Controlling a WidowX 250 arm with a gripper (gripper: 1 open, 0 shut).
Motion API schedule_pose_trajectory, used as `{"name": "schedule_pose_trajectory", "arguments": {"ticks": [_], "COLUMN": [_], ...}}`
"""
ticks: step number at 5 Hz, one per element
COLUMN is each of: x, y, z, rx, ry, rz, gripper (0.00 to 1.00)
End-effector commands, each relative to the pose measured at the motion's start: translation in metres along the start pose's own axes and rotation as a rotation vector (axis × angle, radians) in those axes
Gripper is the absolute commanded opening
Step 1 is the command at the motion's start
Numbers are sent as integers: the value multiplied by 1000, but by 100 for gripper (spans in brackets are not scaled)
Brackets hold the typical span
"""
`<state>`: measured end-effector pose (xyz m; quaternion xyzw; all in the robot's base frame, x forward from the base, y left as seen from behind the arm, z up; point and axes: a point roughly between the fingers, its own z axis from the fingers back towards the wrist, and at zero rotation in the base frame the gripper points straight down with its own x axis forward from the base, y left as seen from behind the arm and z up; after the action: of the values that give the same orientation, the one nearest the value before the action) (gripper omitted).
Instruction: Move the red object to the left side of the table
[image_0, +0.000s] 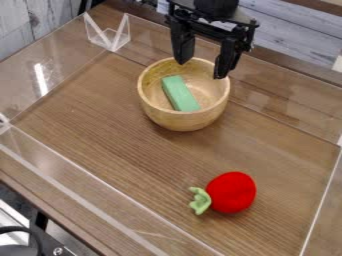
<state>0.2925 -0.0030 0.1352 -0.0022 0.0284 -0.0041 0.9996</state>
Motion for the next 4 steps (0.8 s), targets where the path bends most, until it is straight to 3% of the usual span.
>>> {"name": "schedule_pose_trajectory", "arguments": {"ticks": [1, 2, 4], "x": [-6, -24, -48], "y": [-6, -29, -84], "z": [-12, -22, -37], "rx": [-6, -1, 7], "ry": [32, 42, 16], "rz": [-73, -281, -671], "gripper": [100, 100, 100]}}
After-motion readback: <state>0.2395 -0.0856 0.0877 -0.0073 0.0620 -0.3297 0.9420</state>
